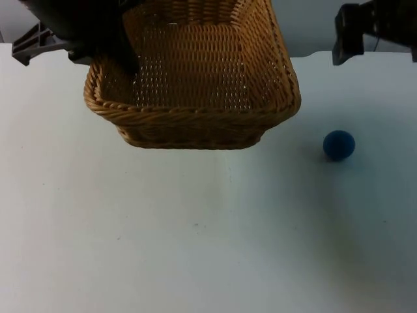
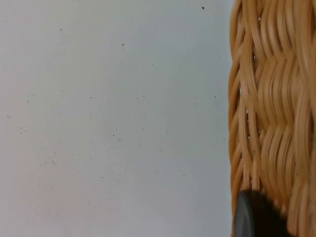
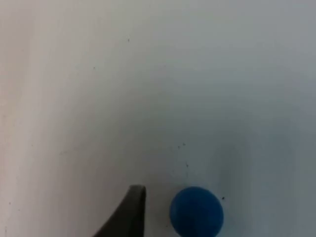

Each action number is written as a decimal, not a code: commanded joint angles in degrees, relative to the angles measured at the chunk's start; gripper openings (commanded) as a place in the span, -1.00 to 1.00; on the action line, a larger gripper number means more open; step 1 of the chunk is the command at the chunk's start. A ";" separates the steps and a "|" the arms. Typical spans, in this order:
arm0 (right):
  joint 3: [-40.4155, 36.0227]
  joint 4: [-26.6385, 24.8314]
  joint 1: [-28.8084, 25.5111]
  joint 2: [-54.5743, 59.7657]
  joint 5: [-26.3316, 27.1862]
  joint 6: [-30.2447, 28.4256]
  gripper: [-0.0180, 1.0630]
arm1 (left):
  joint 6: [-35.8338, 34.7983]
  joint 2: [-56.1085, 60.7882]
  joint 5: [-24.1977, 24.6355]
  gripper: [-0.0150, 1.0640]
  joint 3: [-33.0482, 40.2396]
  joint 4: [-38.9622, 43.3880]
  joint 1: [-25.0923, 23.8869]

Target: Pick up the basket with the left hand and place the ball into the basket with the right hand.

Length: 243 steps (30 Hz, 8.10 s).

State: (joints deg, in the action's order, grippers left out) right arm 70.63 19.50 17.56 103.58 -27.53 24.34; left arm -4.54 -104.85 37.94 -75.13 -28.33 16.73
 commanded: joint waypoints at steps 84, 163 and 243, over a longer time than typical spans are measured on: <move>9.53 -10.86 -3.57 18.18 -7.04 -6.81 -0.97 | -0.37 0.72 -0.66 -0.98 -0.13 1.25 0.00; 17.92 -19.50 19.72 7.05 -4.01 -31.37 -0.22 | 4.09 0.72 -3.60 -0.98 -0.13 3.52 -0.07; 17.01 -16.88 -13.76 -10.95 -8.55 -29.23 0.96 | 4.10 0.72 -2.27 -0.98 -0.13 3.40 -0.07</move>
State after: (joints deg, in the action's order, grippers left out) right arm 88.30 4.11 4.18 93.38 -38.25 -4.51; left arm 0.00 -104.85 36.61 -75.13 -23.86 16.73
